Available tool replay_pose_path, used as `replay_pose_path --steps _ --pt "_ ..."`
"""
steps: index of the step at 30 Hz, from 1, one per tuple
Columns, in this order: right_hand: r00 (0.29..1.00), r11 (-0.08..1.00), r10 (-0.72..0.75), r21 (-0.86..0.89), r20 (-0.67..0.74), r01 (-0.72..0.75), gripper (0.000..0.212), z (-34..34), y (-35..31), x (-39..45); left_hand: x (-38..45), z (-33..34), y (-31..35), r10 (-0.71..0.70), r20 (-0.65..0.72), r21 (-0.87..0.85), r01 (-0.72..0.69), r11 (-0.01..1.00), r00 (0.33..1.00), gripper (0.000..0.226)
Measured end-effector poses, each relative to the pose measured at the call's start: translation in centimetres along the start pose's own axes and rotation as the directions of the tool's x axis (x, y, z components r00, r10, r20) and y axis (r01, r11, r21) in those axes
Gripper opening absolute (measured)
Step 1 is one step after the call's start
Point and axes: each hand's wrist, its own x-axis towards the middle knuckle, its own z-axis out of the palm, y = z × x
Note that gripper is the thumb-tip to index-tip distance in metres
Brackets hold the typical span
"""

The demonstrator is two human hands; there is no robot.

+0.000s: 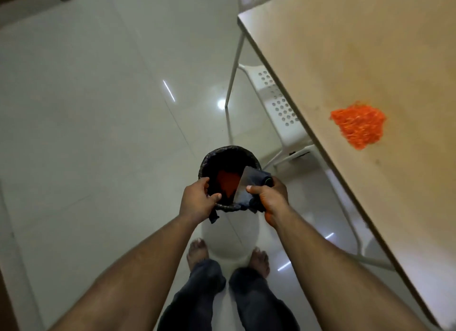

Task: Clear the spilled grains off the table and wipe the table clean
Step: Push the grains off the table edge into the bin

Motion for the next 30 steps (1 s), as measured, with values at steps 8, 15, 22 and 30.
replay_pose_path --steps 8,15,22,30 --pt "0.997 0.980 -0.077 -0.186 -0.011 0.073 0.041 2.2 6.9 11.2 10.3 7.3 -8.1 -0.170 -0.056 -0.081 0.165 0.983 0.984 0.058" --pt "0.996 0.963 -0.082 -0.254 0.033 0.088 0.048 2.2 8.4 14.9 14.8 11.3 -10.9 -0.393 -0.065 -0.204 0.373 0.905 0.917 0.034" --pt "0.991 0.972 -0.113 -0.201 0.069 0.124 0.048 0.6 5.0 9.3 9.3 8.8 -6.3 -0.375 -0.134 -0.212 0.343 0.915 0.917 0.023" --pt "0.978 0.959 -0.168 -0.212 0.120 0.191 0.047 -2.2 -2.1 -3.1 -1.9 2.0 -0.6 -0.377 -0.209 -0.238 0.327 0.915 0.902 0.018"
